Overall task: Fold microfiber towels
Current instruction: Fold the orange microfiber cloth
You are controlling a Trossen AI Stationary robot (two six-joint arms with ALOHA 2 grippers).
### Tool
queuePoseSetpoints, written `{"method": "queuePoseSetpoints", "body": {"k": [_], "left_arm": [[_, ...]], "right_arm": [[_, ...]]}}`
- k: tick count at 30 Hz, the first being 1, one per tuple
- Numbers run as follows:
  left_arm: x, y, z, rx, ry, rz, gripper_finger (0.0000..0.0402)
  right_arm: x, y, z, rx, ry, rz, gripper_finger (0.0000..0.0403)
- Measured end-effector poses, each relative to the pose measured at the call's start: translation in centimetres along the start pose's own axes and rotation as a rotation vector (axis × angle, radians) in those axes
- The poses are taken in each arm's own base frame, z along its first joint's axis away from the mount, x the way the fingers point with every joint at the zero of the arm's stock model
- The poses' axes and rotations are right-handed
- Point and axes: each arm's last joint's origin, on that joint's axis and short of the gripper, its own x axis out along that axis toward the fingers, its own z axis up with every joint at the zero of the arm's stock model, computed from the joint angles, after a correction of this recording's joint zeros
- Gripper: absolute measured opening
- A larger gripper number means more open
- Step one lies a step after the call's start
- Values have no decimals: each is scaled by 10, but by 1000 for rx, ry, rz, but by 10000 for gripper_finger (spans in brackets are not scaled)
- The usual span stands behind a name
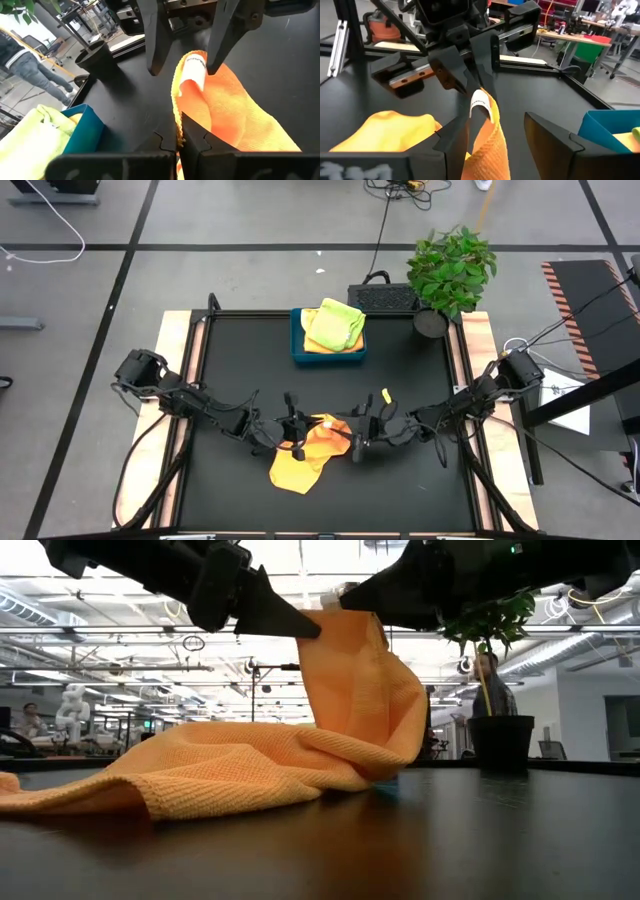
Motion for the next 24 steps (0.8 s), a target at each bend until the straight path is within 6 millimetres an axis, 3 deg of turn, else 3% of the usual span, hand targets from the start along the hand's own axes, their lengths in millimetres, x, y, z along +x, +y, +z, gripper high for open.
{"method": "queuePoseSetpoints", "body": {"k": [4,11,24], "left_arm": [[0,0,0,-3,1,-12,6],[-1,-8,2,-8,-69,-283,3],[0,-6,-1,-16,-27,-242,12]], "right_arm": [[0,0,0,16,0,0,183],[0,0,-1,17,7,2,183],[-3,4,-1,37,12,20,183]]}}
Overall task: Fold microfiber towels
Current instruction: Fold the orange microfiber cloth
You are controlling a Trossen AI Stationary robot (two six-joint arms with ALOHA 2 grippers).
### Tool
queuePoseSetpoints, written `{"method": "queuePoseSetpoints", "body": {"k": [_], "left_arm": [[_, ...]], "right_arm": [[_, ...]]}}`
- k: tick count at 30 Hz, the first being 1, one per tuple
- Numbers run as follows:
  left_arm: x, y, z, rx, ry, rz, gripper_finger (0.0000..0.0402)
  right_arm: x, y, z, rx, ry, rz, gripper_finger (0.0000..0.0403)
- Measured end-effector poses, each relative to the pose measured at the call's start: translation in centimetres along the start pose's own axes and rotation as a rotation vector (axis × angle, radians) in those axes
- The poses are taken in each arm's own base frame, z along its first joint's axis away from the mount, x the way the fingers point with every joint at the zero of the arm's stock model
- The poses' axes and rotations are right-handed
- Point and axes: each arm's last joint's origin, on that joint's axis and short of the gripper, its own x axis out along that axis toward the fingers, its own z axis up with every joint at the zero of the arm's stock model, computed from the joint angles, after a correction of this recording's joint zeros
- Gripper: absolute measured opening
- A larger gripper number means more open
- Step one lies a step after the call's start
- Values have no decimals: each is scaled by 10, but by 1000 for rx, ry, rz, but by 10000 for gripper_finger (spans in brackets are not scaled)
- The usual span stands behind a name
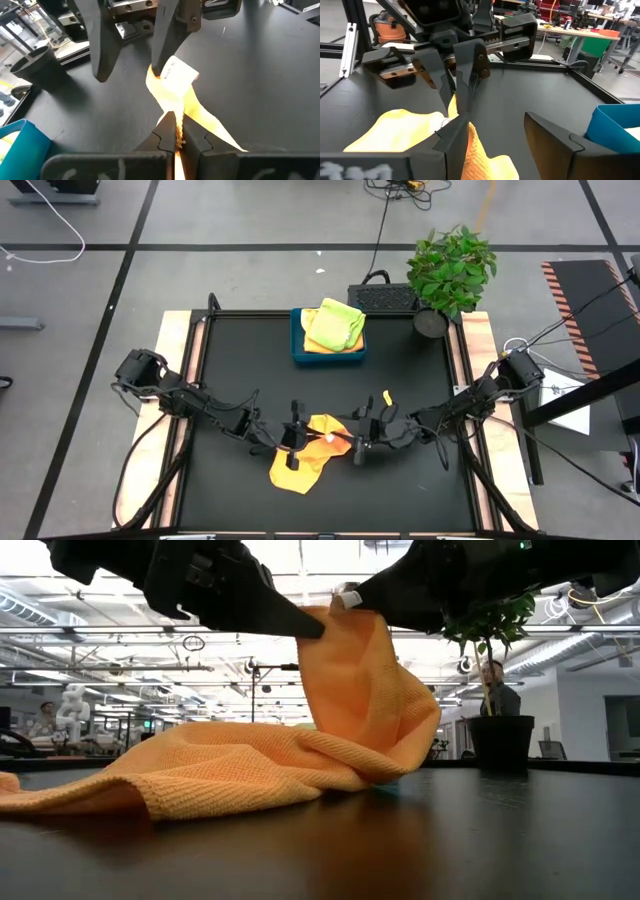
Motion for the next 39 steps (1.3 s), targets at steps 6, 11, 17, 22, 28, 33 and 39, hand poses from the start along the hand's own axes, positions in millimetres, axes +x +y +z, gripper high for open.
{"method": "queuePoseSetpoints", "body": {"k": [6,11,17,22,28,33,39], "left_arm": [[2,5,-1,-2,6,13,5],[2,7,-2,-4,8,19,12],[2,7,-2,15,10,29,5],[3,11,-1,20,16,99,8],[6,21,-1,18,-1,137,7],[7,27,-2,8,9,152,3],[8,27,-3,11,13,152,7]], "right_arm": [[0,0,0,-3,1,-1,183],[0,0,0,-14,1,-2,183],[0,0,0,-15,1,1,183],[-1,1,0,-15,0,5,183],[-1,1,0,-25,0,5,183],[-1,1,2,54,-18,6,183],[-1,4,2,171,-8,109,183]]}}
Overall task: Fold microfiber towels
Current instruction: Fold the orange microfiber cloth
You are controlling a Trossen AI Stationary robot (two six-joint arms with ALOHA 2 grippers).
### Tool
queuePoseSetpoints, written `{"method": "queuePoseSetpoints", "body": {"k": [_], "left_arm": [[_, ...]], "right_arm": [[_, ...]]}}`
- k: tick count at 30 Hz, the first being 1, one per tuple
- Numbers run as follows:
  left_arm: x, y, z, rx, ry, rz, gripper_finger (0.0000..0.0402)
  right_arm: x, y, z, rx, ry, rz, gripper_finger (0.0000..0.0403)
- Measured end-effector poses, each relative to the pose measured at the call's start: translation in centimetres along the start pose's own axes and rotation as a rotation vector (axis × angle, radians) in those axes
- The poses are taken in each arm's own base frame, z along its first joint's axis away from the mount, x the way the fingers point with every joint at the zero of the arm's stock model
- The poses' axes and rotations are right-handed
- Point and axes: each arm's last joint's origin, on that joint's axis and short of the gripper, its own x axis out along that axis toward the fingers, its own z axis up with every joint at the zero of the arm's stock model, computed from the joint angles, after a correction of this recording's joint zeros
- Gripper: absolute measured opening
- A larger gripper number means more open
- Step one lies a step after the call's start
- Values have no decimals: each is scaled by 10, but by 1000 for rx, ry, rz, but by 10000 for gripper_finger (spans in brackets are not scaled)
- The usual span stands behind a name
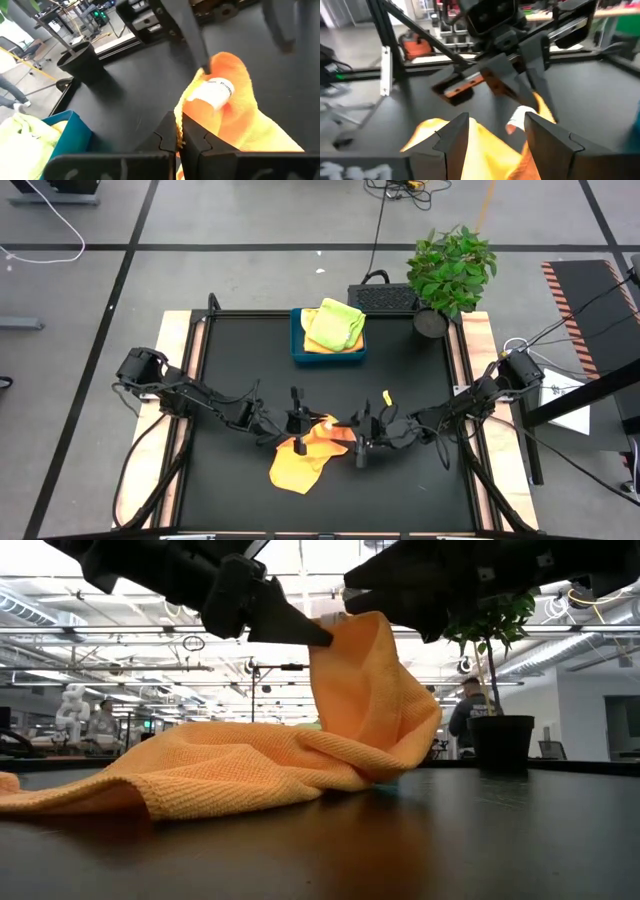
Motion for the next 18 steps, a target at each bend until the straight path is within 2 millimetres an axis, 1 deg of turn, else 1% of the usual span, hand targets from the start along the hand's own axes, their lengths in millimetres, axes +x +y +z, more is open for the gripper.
{"method": "queuePoseSetpoints", "body": {"k": [3,6,9,12,14,16,18], "left_arm": [[0,1,0,8,5,20,3],[0,2,0,17,7,48,6],[0,2,0,22,9,61,3],[0,2,0,24,10,60,5],[0,2,-2,38,29,65,5],[-1,1,-2,75,47,103,3],[-5,1,0,127,60,177,3]], "right_arm": [[2,1,-2,43,-14,11,183],[6,3,-10,19,-17,-6,183],[10,1,-23,-14,11,-103,183],[12,-2,-30,-38,19,-223,183],[11,-4,-34,-58,42,-268,183],[10,-5,-36,-57,60,-302,183],[9,-7,-36,-51,55,-344,183]]}}
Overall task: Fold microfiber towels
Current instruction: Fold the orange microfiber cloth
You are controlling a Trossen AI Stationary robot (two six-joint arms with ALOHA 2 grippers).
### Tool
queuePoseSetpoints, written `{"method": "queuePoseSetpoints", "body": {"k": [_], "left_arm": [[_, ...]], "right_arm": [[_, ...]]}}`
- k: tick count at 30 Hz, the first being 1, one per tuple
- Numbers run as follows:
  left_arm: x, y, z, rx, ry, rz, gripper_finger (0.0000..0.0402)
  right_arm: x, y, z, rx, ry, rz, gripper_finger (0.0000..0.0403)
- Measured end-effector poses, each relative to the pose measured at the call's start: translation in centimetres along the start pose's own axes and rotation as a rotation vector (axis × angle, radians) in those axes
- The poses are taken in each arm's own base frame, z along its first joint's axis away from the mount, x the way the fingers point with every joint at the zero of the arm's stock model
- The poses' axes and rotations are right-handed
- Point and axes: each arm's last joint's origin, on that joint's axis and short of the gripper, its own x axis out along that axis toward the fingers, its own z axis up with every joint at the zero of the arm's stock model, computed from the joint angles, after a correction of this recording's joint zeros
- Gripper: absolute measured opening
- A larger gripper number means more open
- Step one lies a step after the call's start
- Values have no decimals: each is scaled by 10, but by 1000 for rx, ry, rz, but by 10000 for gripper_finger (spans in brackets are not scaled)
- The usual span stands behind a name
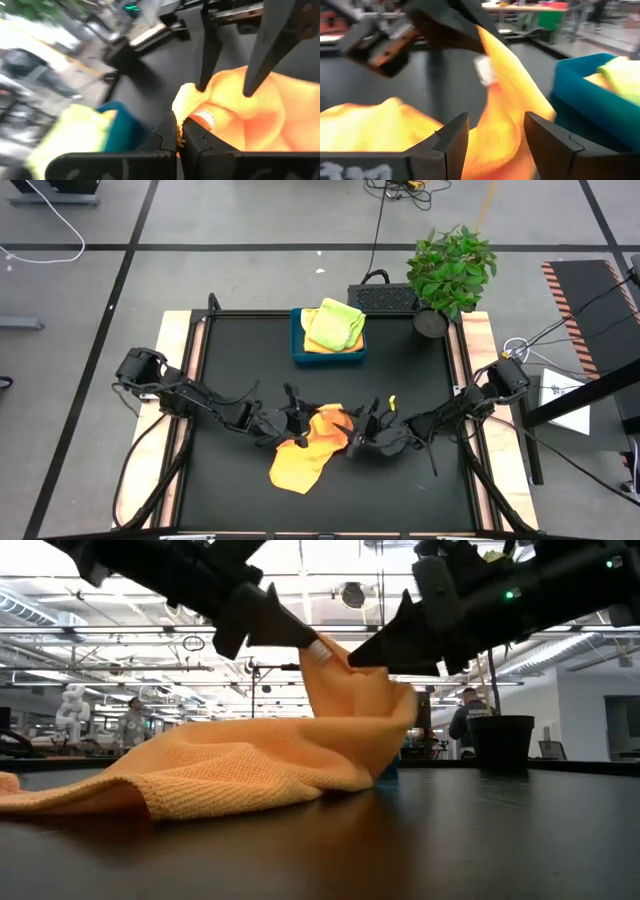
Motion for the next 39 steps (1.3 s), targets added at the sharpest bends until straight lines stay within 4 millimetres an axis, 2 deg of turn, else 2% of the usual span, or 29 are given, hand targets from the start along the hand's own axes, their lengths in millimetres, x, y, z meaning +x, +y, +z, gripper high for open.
{"method": "queuePoseSetpoints", "body": {"k": [6,16,22,27,30,32,36,39], "left_arm": [[-26,9,22,123,-58,81,3],[-87,54,61,110,-262,135,2],[-118,87,72,78,-347,194,2],[-141,110,73,-17,-371,243,2],[-143,112,69,-52,-342,226,2],[-141,110,66,-48,-316,206,2],[-130,103,62,-24,-268,190,2],[-122,100,60,0,-243,194,2]], "right_arm": [[0,-4,8,15,-53,-86,183],[-4,-12,39,19,-169,-88,183],[-14,-18,58,-23,-197,-94,183],[-24,-25,73,-12,-213,-76,183],[-25,-18,72,6,-215,83,183],[-23,-11,64,10,-195,186,183],[-12,3,39,6,-168,231,183],[-1,14,28,16,-190,242,183]]}}
